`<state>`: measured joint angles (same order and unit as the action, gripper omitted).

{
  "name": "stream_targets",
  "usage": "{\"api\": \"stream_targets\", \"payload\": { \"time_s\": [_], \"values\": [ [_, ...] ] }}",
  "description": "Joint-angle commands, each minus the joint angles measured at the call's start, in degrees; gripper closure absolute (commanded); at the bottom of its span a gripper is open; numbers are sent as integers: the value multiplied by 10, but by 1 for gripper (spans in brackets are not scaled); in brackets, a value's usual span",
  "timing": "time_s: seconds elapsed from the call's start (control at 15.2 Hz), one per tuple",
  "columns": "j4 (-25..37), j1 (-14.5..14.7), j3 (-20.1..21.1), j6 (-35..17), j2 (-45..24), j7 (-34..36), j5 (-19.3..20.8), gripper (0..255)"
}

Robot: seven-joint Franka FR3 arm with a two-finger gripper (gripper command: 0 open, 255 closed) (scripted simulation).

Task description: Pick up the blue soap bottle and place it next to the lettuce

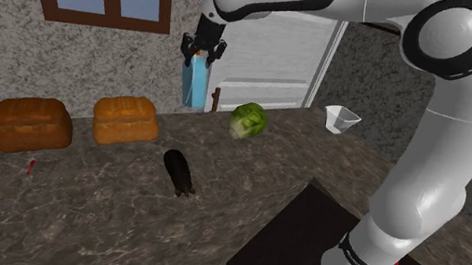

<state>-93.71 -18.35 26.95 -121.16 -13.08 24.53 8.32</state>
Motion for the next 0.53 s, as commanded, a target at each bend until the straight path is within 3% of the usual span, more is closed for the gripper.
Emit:
{"api": "stream_targets", "payload": {
  "time_s": [0.0, 0.46],
  "values": [
    [26, -10, -8, 6, -21, -22, 2, 255],
    [129, -41, -32, 29, -103, -92, 7, 255]
  ]
}}
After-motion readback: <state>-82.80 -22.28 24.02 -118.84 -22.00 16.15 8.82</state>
